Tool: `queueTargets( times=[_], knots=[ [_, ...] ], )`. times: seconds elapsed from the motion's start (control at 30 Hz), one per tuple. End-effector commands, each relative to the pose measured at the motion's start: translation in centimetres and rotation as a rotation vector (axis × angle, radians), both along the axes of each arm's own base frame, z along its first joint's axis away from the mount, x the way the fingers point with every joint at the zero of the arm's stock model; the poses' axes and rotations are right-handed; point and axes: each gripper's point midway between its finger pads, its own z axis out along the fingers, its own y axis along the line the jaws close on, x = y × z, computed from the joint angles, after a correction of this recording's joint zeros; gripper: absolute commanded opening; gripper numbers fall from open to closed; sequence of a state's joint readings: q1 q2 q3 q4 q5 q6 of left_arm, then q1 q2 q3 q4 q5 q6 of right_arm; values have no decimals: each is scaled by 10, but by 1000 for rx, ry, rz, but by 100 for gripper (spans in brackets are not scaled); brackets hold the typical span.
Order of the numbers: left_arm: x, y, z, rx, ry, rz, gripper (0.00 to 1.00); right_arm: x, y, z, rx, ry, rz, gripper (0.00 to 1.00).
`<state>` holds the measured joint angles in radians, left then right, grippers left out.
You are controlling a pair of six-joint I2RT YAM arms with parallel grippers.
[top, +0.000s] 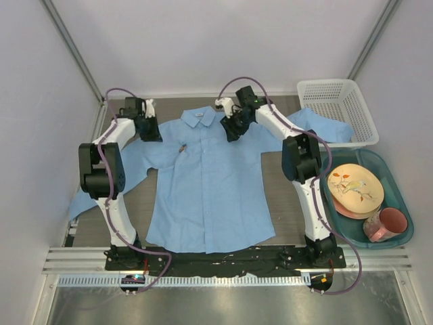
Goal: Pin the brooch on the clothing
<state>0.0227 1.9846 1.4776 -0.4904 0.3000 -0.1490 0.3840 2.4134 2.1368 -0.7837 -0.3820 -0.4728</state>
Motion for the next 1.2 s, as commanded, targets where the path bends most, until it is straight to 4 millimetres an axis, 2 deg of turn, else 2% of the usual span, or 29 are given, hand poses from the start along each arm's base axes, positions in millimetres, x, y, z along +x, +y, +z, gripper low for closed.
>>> queueTargets(
  times=[0.0,0.07,0.1,0.17,0.27,0.33,0.47,0.5,0.57,0.63,0.7,0.73,0.77,0.8,0.97,1.03,1.13,1.17],
  knots=[
    [19,-34,20,-44,-68,-72,5,-40,68,66,99,-105,222,48],
    [21,-42,16,-63,-51,-68,5,-52,86,58,94,-95,264,46],
    [20,-43,6,-64,-22,-66,5,-57,91,53,92,-87,276,45],
    [24,-46,3,-64,-12,-60,5,-60,101,39,69,-82,285,44],
    [23,-38,-14,-23,38,-31,3,-59,103,15,26,-66,272,42],
    [19,-33,-24,-1,76,-21,0,-57,98,4,-8,-60,259,40],
    [13,-21,-38,44,118,7,0,-59,74,-18,-113,-56,270,38],
    [14,-14,-40,57,120,22,0,-65,66,-29,-139,-33,274,38],
    [13,-8,-49,75,145,37,0,-72,55,-35,-180,-22,300,38],
    [17,4,-51,93,147,61,0,-84,39,-47,-217,19,326,37],
    [18,8,-58,99,167,61,0,-98,25,-58,-256,65,348,36],
    [24,7,-55,95,158,57,0,-101,21,-59,-263,71,357,35],
    [24,20,-60,92,176,76,0,-105,17,-62,-269,85,363,35],
    [26,22,-60,89,176,73,0,-111,13,-64,-278,101,367,34],
    [36,16,-59,67,166,45,0,-124,12,-63,-259,147,393,35],
    [35,16,-63,65,177,40,0,-127,19,-57,-227,161,404,37],
    [34,12,-62,48,184,19,0,-122,37,-33,-144,144,406,44],
    [34,7,-57,25,172,-11,0,-112,47,-17,-104,113,401,46]
  ],
)
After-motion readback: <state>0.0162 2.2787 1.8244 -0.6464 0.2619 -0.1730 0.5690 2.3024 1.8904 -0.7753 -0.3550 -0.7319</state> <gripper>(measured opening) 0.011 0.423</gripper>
